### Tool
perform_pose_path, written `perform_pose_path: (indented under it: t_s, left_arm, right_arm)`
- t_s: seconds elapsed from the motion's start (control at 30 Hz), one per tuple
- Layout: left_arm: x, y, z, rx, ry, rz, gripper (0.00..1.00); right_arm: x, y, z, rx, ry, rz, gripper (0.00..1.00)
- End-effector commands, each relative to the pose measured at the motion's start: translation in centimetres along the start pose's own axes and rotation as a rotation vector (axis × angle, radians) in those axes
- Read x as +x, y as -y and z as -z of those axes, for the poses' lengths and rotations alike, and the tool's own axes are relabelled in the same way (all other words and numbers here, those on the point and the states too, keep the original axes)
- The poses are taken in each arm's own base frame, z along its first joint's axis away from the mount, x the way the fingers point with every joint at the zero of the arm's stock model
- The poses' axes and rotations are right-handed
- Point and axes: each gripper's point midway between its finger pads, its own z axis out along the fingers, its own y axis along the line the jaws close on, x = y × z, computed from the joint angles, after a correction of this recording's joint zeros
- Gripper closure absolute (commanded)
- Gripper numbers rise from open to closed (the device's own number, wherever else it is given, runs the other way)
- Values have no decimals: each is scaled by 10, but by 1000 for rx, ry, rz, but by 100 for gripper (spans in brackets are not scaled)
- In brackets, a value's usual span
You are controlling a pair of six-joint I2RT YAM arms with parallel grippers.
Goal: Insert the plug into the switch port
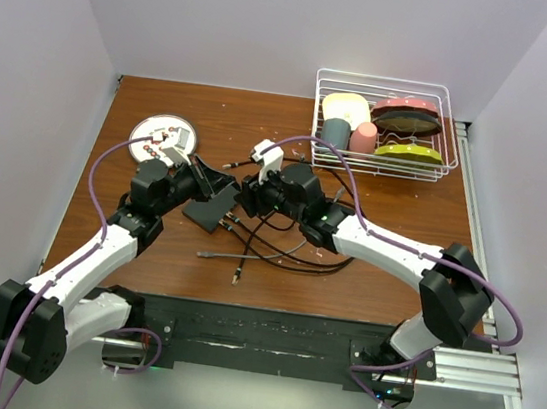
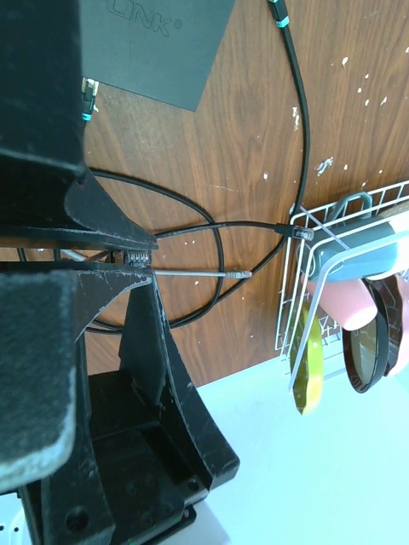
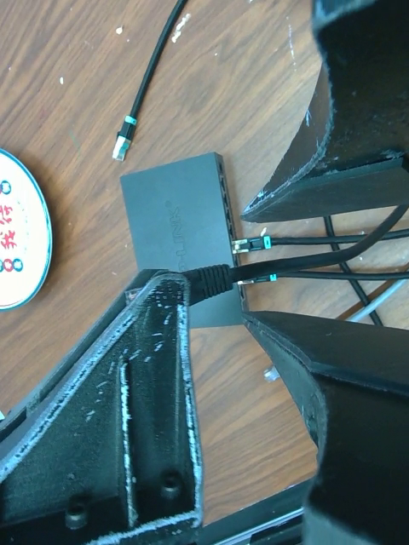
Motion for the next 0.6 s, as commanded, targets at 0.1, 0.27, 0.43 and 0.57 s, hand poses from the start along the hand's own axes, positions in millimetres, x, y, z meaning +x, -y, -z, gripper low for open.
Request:
perform_pose_path:
  t_s: [0.1, 0.27, 0.43, 0.57]
  left_arm:
    - [-10, 15, -1, 58, 28, -26, 100]
    - [-9, 17, -1, 66, 24, -29, 100]
    - [-7, 16, -2, 68, 19, -30, 100]
    - [-7, 16, -3, 70, 15, -29, 100]
  right_arm:
    - [-37, -12, -4, -33, 96, -9, 54]
    - [-37, -12, -8, -29, 91, -14, 60]
    - [-37, -10, -10, -19, 95, -19, 66]
    - [-35, -8, -11, -6, 89, -29, 85]
